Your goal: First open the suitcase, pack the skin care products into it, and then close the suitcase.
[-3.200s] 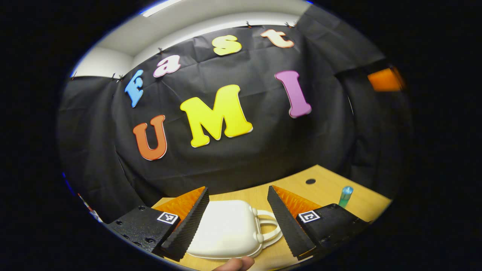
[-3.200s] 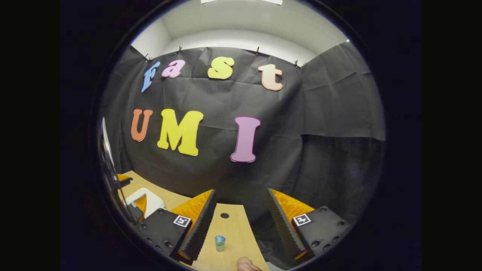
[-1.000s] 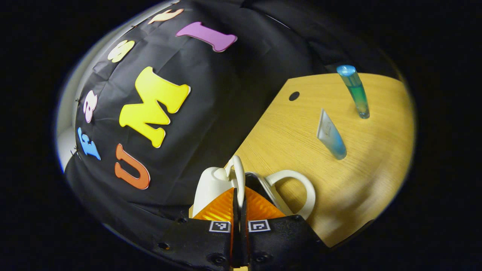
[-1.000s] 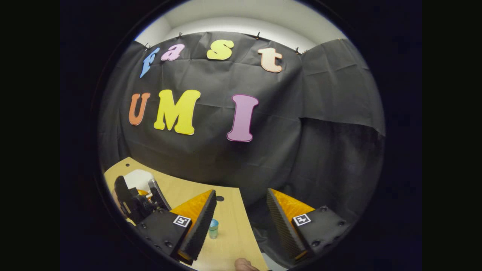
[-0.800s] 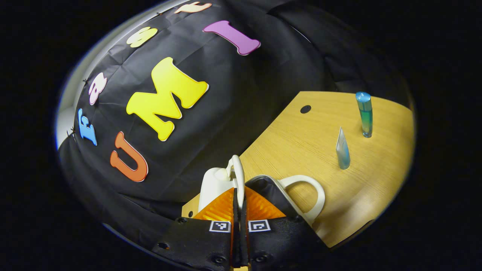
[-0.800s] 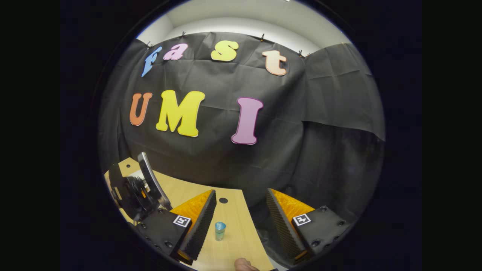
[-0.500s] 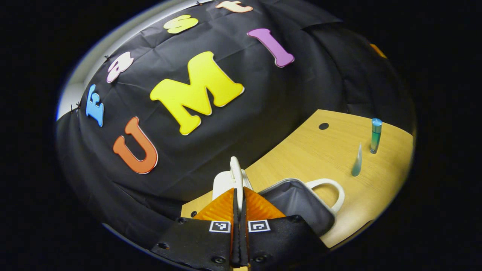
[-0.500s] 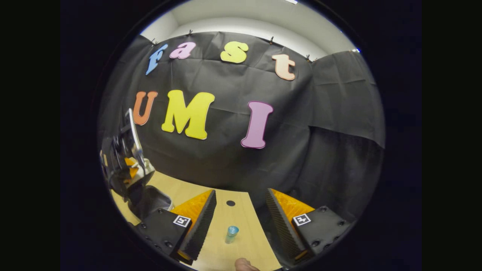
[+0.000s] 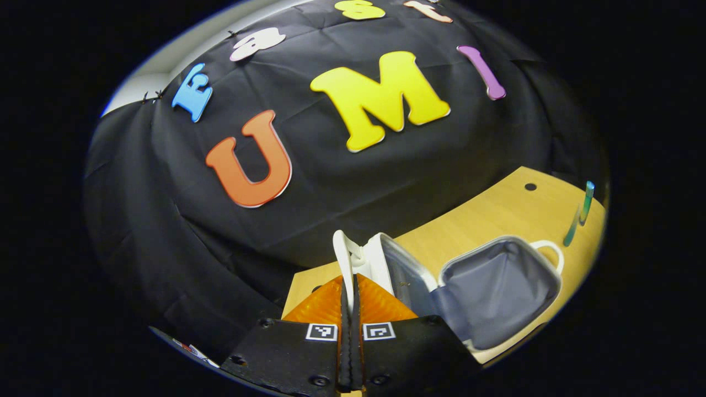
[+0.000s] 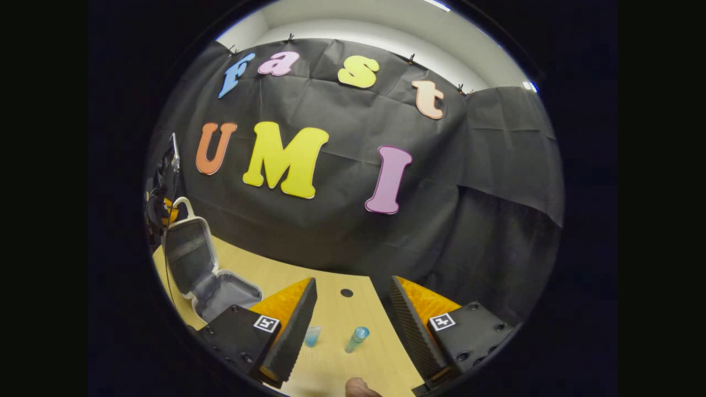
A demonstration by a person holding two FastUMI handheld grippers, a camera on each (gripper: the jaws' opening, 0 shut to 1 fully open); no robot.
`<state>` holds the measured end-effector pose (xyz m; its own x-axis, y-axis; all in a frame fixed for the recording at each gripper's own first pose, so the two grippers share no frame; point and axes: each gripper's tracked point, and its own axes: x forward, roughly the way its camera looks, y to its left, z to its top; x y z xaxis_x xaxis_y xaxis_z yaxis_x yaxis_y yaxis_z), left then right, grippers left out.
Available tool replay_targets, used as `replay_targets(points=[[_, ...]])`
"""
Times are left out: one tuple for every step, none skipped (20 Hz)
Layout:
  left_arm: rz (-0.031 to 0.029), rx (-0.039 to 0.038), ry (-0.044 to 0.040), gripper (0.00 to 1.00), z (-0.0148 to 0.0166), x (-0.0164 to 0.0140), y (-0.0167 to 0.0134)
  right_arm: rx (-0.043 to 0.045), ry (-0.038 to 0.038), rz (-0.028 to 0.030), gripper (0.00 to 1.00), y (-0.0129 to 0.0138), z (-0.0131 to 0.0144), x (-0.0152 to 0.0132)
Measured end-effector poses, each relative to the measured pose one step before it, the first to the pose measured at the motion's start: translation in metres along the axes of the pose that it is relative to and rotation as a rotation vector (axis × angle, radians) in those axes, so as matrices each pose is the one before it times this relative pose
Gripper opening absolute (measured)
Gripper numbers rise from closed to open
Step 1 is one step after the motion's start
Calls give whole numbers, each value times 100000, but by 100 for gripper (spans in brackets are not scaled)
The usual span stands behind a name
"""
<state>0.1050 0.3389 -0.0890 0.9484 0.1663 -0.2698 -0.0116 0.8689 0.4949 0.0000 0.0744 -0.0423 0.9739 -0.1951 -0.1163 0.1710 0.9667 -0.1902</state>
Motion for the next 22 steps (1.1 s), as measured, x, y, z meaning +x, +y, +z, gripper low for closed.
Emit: replay_targets(points=[[1711,435,3898,3,-2860,926,1493,274,691,-555,80,397,-88,-80],[128,-1335,2732,3,-2131,1181,935,-146,400,-443,80,375,-113,-170],[-385,-3019,4399,3,-1992,1207,431,-931,417,-819,80,200,-135,-205],[-835,-3866,4461,3,-2045,1115,540,-1304,585,-457,80,177,-302,-69],[-1377,-3006,4020,3,-2097,507,408,-1042,557,-523,80,89,-142,-128],[-1709,-3449,4445,3,-1762,841,221,-570,882,-835,80,-133,-223,52],[-2119,-3023,3167,3,-1214,493,170,148,1410,-416,80,-73,-185,55],[-1810,-3048,3742,3,-1299,279,-137,543,1732,-706,80,-159,-443,131],[-1692,-2518,3077,3,-1305,491,-416,866,1815,-1022,80,-256,-440,39],[-1307,-2384,2396,3,-1097,157,-514,1202,1870,-431,80,-92,-488,12],[-1623,-1999,1157,3,-911,549,-312,1011,1711,-573,80,-146,-397,10],[-2293,-1735,1080,3,-494,520,-252,473,1504,-1642,80,-514,-592,14],[-1525,-1913,1975,3,-1044,962,51,188,1118,-2574,80,-717,-397,15],[-1192,-2410,1797,4,-658,578,-107,1095,1453,-1839,80,-740,-554,57],[-979,-2798,-385,5,-300,155,-123,1605,1717,-1333,78,-597,-396,6],[-1249,-3195,-1309,8,67,-27,-27,2087,1480,-1978,80,-1106,-563,-32],[516,-2664,-1239,10,108,279,323,2458,1471,-1443,80,-836,-377,80],[1723,-1583,158,29,-129,-126,410,2205,1320,-916,80,-797,-559,99],[1139,-831,1070,24,-388,-56,475,946,900,-839,80,-772,-367,180],[1342,-1606,-726,36,-37,-465,271,-292,588,-1041,80,-733,-453,268],[1,-1844,-1691,40,400,-813,70,-365,70,-675,80,-571,-12,545],[2381,-924,-2057,50,583,-946,420,190,-104,-245,80,-612,29,418]])
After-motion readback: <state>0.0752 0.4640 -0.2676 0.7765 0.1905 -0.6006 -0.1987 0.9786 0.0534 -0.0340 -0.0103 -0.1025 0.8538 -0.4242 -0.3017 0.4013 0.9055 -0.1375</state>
